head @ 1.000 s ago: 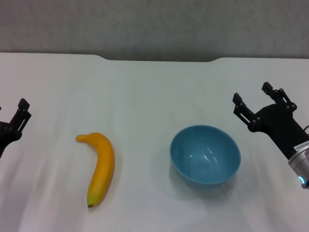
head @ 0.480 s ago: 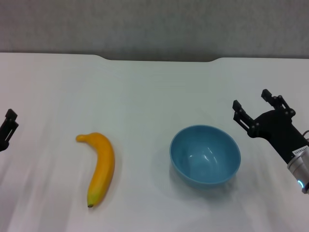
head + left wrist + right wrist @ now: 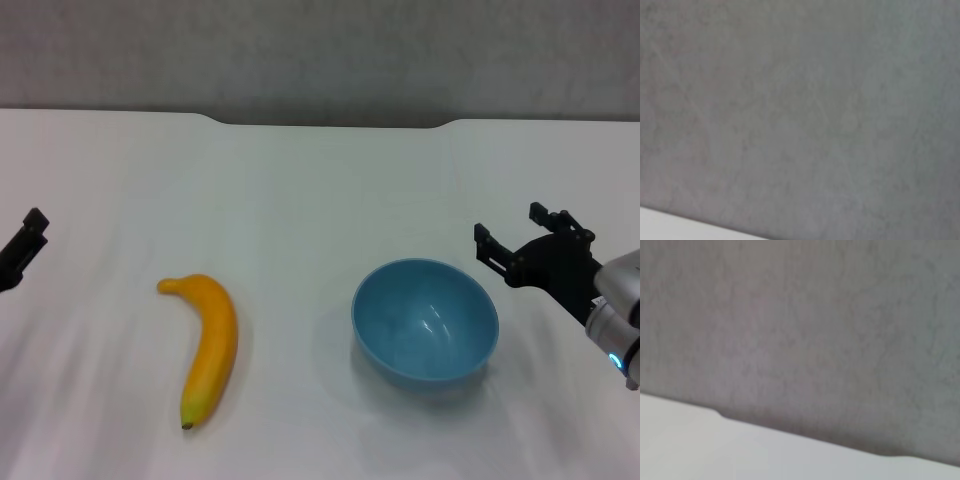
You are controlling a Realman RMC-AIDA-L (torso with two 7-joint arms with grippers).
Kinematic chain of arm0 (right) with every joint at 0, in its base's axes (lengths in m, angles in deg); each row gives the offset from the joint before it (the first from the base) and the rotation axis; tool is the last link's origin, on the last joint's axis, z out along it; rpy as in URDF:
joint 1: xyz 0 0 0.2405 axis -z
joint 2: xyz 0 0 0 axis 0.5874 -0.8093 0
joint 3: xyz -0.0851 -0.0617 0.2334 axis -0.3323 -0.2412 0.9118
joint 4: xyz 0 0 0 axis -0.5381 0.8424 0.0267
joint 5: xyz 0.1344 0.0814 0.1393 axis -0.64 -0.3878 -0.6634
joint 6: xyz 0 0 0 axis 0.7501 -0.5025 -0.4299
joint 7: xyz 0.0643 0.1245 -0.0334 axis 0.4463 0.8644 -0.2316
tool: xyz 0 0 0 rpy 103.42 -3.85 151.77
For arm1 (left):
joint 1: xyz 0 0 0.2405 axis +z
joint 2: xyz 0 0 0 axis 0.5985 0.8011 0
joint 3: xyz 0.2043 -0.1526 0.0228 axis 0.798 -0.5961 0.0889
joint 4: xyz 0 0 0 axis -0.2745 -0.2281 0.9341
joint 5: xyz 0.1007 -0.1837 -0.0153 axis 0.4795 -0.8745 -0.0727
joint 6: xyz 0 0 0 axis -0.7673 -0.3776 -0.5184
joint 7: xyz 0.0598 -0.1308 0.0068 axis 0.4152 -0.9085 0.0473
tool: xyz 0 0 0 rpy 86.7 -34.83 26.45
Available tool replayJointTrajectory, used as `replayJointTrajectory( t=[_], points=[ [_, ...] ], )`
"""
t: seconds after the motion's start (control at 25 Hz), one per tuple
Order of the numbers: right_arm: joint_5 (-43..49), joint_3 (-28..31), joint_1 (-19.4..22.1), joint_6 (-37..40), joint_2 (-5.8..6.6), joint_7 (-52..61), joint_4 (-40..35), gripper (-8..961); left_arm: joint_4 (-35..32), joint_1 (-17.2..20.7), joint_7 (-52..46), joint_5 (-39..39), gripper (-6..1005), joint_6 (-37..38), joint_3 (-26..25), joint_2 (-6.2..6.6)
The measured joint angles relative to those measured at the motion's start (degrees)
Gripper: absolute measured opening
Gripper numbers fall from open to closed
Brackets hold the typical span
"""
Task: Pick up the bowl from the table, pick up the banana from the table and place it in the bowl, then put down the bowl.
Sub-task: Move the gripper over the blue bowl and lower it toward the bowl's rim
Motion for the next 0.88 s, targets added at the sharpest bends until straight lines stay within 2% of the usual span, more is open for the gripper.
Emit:
replayJointTrajectory(
  t=[0.12, 0.16, 0.2, 0.24, 0.28, 0.32, 0.36, 0.4, 0.48, 0.56, 0.68, 0.72, 0.8, 0.88],
  points=[
    [5.4, 6.7, 2.0, -6.8, 0.74, -2.8, 4.9, 827, 3.8, 1.4, 0.0, 4.8, 816, 2.0, -3.7, 0.44],
    [10.1, 12.6, 4.3, -12.4, 1.09, -5.0, 10.2, 827, 8.9, 3.3, -0.4, 10.1, 816, 5.0, -7.3, 0.35],
    [10.1, 12.6, 4.3, -12.4, 1.09, -5.0, 10.2, 827, 8.9, 3.3, -0.4, 10.1, 816, 5.0, -7.3, 0.35],
    [13.0, 16.3, 6.0, -15.9, 1.06, -6.5, 13.8, 827, 12.5, 4.8, -0.6, 13.0, 816, 7.5, -9.4, 0.07],
    [17.3, 22.2, 8.8, -22.4, 0.53, -8.9, 19.4, 827, 18.2, 7.1, -1.0, 17.5, 816, 12.2, -12.2, -0.75],
    [19.5, 25.5, 10.4, -26.3, -0.16, -10.3, 22.4, 827, 24.1, 9.5, -1.9, 21.9, 816, 17.7, -14.9, -2.14],
    [21.4, 28.5, 11.8, -29.9, -1.03, -11.5, 25.3, 827, 24.1, 9.5, -1.9, 21.9, 816, 17.7, -14.9, -2.14],
    [23.0, 31.0, 12.9, -33.2, -1.83, -12.7, 27.4, 827, 27.2, 11.1, -3.2, 24.2, 816, 20.6, -16.4, -2.96],
    [25.4, 36.0, 14.8, -40.1, -4.02, -14.8, 31.9, 826, 32.2, 12.9, -7.2, 28.1, 816, 25.2, -17.9, -3.78],
    [26.3, 39.4, 15.8, -46.0, -5.44, -16.8, 35.1, 826, 37.6, 14.3, -13.6, 33.1, 816, 31.6, -18.3, -3.73],
    [26.2, 42.2, 16.2, -52.8, -5.91, -18.1, 38.9, 826, 43.0, 15.3, -20.1, 40.6, 816, 39.6, -18.3, -3.61],
    [26.2, 43.0, 16.2, -55.0, -5.91, -18.1, 39.9, 826, 46.2, 16.0, -21.9, 44.8, 816, 44.6, -18.0, -3.89],
    [26.1, 44.7, 16.1, -59.6, -5.94, -18.1, 41.6, 826, 47.8, 16.4, -22.3, 46.1, 816, 46.9, -17.5, -3.96],
    [26.2, 47.6, 15.9, -66.5, -5.97, -18.0, 44.4, 826, 52.3, 17.1, -22.5, 47.8, 817, 54.3, -15.6, -3.65]
  ],
)
